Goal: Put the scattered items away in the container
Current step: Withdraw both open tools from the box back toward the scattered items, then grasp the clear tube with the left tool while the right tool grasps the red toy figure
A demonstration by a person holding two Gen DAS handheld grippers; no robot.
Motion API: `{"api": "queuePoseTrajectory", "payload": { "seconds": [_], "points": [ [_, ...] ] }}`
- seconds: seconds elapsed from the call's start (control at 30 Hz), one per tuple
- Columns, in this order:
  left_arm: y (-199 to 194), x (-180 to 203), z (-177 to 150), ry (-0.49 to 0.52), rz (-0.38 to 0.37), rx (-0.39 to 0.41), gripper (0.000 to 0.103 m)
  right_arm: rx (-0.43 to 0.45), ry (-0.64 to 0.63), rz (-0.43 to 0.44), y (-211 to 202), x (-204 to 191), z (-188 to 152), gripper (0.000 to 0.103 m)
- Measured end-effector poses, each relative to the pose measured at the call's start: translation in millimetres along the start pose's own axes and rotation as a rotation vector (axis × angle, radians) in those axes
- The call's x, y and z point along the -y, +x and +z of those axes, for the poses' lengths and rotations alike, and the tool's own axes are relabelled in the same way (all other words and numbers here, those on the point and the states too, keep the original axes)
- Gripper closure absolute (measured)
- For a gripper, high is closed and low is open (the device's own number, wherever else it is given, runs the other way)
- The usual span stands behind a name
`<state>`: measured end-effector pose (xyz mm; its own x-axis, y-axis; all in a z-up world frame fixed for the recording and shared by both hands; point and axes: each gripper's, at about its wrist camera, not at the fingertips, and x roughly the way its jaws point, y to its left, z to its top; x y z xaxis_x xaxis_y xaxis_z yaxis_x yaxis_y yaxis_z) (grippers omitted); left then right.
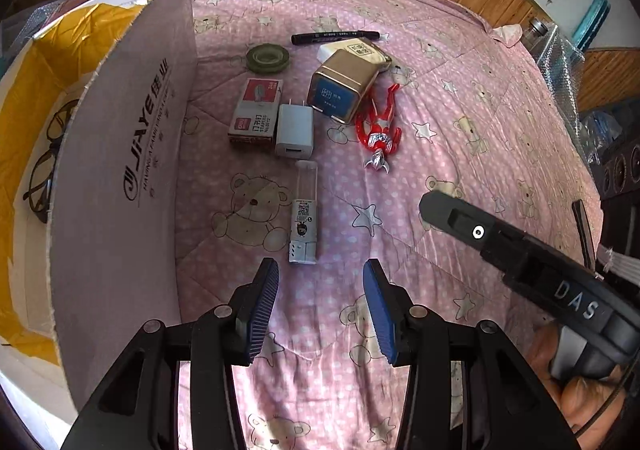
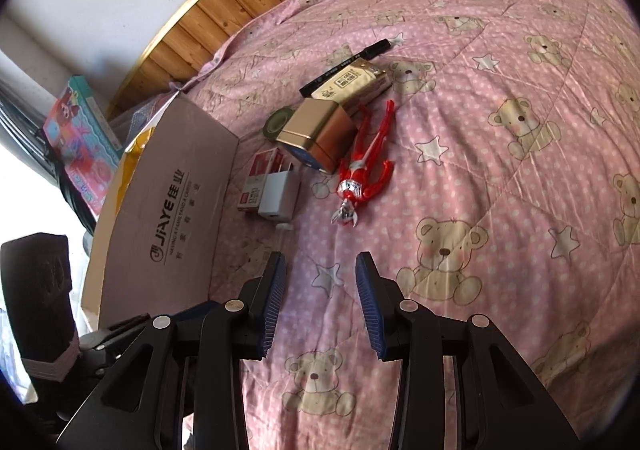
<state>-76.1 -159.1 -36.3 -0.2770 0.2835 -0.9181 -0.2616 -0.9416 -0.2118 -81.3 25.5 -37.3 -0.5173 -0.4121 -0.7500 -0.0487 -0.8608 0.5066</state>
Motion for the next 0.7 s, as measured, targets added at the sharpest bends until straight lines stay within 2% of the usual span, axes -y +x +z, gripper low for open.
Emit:
{"api": "queuePoseTrajectory", "payload": {
  "seconds": [0.33,0.43,0.47,0.5,0.53,0.57,0.6,0.7],
  "points": [
    [52.0,-12.9,20.0,-0.029,0.002,-0.035,0.057,-0.039,-0.055,-0.092,56.0,-2.1,50.2,0.063],
    [54.7,-12.9,24.9,-0.007,-0.002,0.004,0.057,-0.067,-0.092,-0.141,81.1,-1.5,55.9,0.063],
    [55.0,-11.9,25.5,0.004,-0.001,0.016,0.057,-0.050,-0.110,-0.151,85.4,-1.0,56.5,0.063],
    [55.7,-10.8,25.6,0.017,-0.001,0.020,0.057,-0.044,-0.123,-0.157,88.5,-0.5,56.6,0.067],
    [55.4,-9.5,25.0,0.033,0.008,0.027,0.061,-0.045,-0.130,-0.167,90.1,1.0,57.0,0.079],
    [54.8,-9.2,24.3,0.046,0.023,0.034,0.077,-0.050,-0.119,-0.158,90.0,4.9,57.7,0.079],
    [54.2,-9.7,23.6,0.056,0.030,0.039,0.083,-0.054,-0.090,-0.134,88.3,10.8,58.3,0.082],
    [48.8,-17.3,21.5,0.027,-0.020,0.035,0.083,-0.041,-0.087,-0.139,74.2,14.9,56.2,0.086]
  ]
}}
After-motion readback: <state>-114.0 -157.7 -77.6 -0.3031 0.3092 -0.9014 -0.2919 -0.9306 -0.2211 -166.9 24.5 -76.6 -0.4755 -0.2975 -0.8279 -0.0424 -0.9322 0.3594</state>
